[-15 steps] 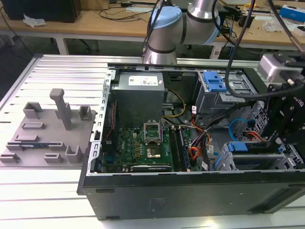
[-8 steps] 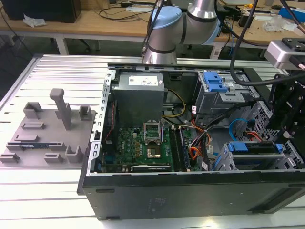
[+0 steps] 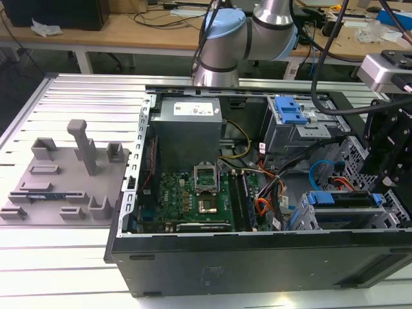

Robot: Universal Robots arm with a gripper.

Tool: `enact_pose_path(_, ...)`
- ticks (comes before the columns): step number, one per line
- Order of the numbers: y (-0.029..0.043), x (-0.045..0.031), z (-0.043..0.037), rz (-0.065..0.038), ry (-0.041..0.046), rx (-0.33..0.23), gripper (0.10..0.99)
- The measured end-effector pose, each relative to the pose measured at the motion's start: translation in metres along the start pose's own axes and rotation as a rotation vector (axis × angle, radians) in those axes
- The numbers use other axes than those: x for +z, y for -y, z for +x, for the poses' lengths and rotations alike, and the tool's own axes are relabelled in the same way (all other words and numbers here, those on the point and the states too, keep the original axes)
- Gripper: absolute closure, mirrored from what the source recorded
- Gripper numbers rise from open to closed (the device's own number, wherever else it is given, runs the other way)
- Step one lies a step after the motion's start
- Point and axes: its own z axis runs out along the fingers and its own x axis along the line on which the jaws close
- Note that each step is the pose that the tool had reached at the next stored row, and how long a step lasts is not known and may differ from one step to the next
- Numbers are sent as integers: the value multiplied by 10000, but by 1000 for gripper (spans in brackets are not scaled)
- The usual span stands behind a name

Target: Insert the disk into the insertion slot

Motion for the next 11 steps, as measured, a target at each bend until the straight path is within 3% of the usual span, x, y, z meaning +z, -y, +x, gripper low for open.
enact_pose_path(6, 0, -4, -9, 1, -10, 0, 663)
enact_pose_path(8, 0, -5, -46, -1, -93, -1, 663)
enact_pose_path(11, -4, -28, -109, 12, -327, 0, 663)
